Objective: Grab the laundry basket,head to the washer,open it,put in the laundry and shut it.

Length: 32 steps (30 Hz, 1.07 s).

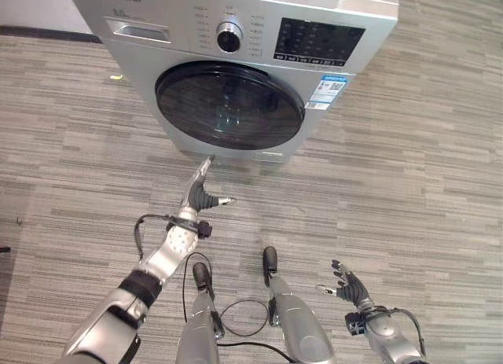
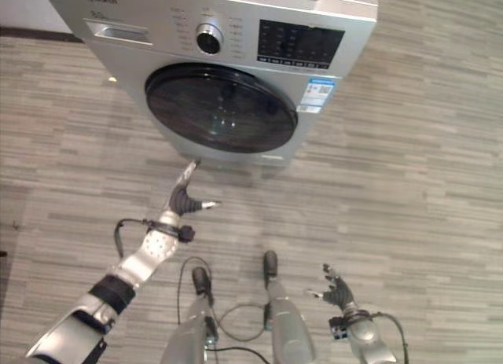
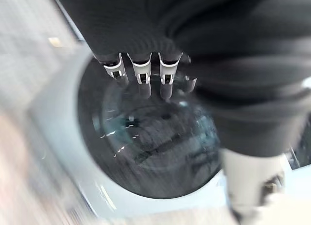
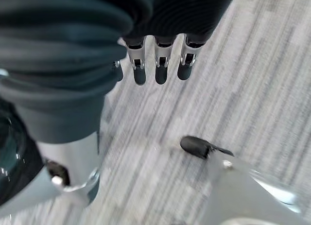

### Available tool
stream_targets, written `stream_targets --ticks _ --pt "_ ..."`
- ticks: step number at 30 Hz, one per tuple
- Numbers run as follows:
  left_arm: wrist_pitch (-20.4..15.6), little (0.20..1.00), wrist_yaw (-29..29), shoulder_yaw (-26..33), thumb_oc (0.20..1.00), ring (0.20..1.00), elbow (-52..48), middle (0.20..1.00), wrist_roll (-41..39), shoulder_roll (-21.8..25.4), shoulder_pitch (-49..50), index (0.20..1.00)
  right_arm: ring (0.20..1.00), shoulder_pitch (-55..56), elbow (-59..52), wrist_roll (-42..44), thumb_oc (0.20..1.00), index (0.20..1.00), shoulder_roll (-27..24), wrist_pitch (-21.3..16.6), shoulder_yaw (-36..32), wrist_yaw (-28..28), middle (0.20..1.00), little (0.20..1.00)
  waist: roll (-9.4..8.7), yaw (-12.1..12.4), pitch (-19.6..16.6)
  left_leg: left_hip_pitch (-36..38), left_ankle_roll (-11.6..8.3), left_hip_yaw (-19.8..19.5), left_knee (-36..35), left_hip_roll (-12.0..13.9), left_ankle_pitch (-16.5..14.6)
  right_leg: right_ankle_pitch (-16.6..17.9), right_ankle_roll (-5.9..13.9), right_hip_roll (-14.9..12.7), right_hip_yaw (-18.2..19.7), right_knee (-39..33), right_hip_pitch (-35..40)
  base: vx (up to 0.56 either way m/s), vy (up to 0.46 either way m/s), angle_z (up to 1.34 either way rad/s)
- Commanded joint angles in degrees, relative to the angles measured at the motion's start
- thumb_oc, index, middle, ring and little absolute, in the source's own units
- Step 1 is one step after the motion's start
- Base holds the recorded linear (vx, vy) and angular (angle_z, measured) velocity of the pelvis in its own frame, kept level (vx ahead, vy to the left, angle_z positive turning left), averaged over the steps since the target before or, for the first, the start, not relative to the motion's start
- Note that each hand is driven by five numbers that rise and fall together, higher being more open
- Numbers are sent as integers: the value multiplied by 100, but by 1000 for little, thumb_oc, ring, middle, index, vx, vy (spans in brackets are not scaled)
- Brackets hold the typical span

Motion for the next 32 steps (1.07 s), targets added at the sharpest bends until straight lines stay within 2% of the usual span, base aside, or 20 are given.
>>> stream_targets --ticks 1,3,5,7,9,10,11,13,22,28,31,32 --pt "-214 1000 -1383 6 1000 1000 523 1000 -1394 235 777 1000 1000 395 370 -240 1000 1000 -163 64 -192 -4 1000 1000 -77 203 -455 401 11 -159 32 36 -514 -262 486 -294 116 -4 178 84 6 11" --pt "-187 1000 -1592 60 1000 1000 548 1000 -1501 301 1070 1000 1000 422 438 -271 1000 1000 -177 106 -244 30 1000 1000 -54 242 -534 471 26 -195 32 9 -519 -278 476 -299 80 -4 269 49 3 23" --pt "-82 1000 -1685 313 1000 1000 1197 1000 -1192 260 1641 1000 1000 422 1005 -284 1000 1000 -92 140 -396 102 1000 1000 13 440 -760 795 60 -292 32 -26 -571 -402 457 -298 -56 -4 666 109 -10 28" --pt "-46 1000 -1664 400 1000 1000 1463 1000 -1032 217 1764 1000 1000 429 1119 -316 1000 1000 -46 149 -402 104 1000 1000 26 496 -820 904 73 -341 32 -45 -599 -432 452 -314 -99 -4 799 52 3 22" --pt "-16 1000 -1512 689 1000 1000 2059 1000 -782 147 1862 1000 1000 451 1327 -315 1000 1000 51 174 -462 113 1000 1000 26 600 -947 1063 101 -444 32 -91 -624 -500 429 -329 -208 -4 1026 40 -2 33" --pt "21 1000 -1374 1058 1000 1000 2616 1000 -708 58 1870 1000 1000 453 1562 -361 1000 1000 170 226 -484 99 1000 1000 12 717 -1037 1235 122 -578 32 -126 -671 -600 410 -337 -328 17 1273 30 -9 25" --pt "20 1000 -1374 1060 1000 1000 2618 1000 -708 59 1868 1000 1000 450 1563 -361 1000 1000 171 226 -484 99 1000 1000 9 709 -1047 1216 125 -586 32 -132 -661 -594 411 -343 -335 15 1260 72 -9 37" --pt "51 1000 -1353 1553 1000 1000 3189 1000 -895 -54 1871 1000 1000 504 1833 -416 1000 1000 353 303 -489 135 1000 1000 -32 851 -1220 1406 158 -787 32 -174 -724 -729 386 -381 -500 61 1565 92 -8 43" --pt "321 1000 -1375 1893 1000 1000 4018 1000 -1005 -421 1813 1000 1000 429 2305 -467 1000 1000 633 485 -413 172 1000 1000 -92 1022 -1481 1750 200 -1109 32 -235 -868 -941 327 -436 -738 97 2085 57 8 23" --pt "354 1000 -1467 1588 1000 1000 3941 1000 -854 -512 1804 1000 1000 389 2281 -517 1000 1000 652 532 -237 204 1000 1000 -79 1021 -1544 1800 227 -1136 32 -260 -896 -932 328 -464 -735 78 2142 5 2 1" --pt "361 1000 -1549 1542 1000 1000 3887 1000 -926 -523 1788 1000 1000 394 2295 -517 1000 1000 656 539 -212 214 1000 1000 -76 1022 -1547 1788 229 -1151 32 -268 -898 -925 331 -465 -731 71 2138 0 0 0" --pt "354 1000 -1736 1541 1000 1000 3761 1000 -1171 -520 1796 1000 1000 410 2295 -517 1000 1000 652 541 -203 238 1000 1000 -64 1013 -1541 1778 230 -1162 32 -271 -902 -908 337 -471 -733 62 2132 0 0 0"
